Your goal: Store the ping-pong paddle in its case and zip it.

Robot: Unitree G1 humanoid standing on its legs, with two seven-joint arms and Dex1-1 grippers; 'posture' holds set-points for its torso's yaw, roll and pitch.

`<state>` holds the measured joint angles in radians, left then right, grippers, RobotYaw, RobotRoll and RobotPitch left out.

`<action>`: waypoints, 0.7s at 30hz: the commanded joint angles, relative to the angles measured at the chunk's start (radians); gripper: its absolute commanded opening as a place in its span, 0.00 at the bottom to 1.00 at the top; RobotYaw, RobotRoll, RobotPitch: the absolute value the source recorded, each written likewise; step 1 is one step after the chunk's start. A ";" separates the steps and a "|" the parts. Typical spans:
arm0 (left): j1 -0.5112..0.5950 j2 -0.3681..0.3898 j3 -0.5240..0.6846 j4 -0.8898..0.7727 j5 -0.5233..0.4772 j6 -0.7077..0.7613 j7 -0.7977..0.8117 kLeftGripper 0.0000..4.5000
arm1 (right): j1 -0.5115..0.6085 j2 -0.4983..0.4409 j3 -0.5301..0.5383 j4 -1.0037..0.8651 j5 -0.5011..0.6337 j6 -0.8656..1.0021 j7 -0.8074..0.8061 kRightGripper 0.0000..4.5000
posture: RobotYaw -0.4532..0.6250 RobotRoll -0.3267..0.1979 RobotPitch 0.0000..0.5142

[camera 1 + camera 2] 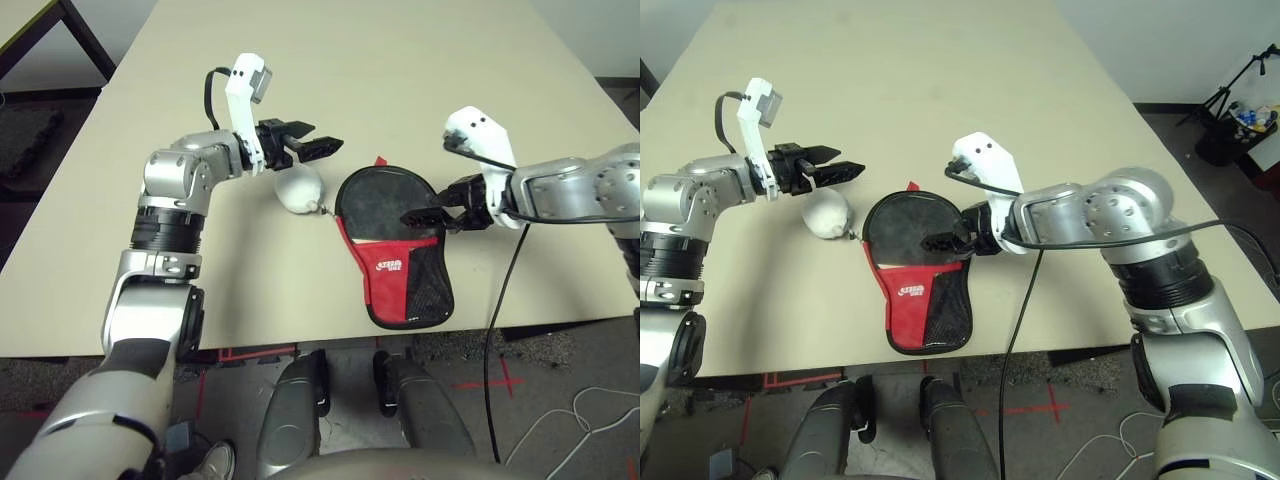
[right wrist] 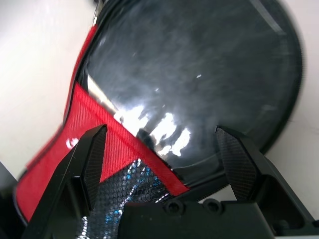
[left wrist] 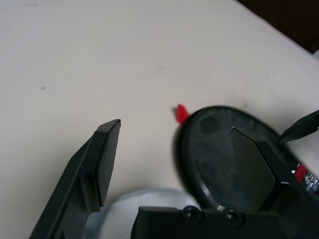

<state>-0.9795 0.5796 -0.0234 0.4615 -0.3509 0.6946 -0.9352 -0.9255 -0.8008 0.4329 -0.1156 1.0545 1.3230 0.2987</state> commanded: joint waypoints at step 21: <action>0.063 0.035 -0.239 0.139 0.297 -0.180 -0.155 1.00 | 0.016 0.156 0.136 -0.016 -0.479 -0.059 0.386 0.99 | 0.41 0.62 0.42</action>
<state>-0.9330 0.6265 -0.2385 0.5677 -0.0827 0.5298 -1.1043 -0.9324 -0.6501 0.5526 -0.1281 0.5917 1.2617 0.6682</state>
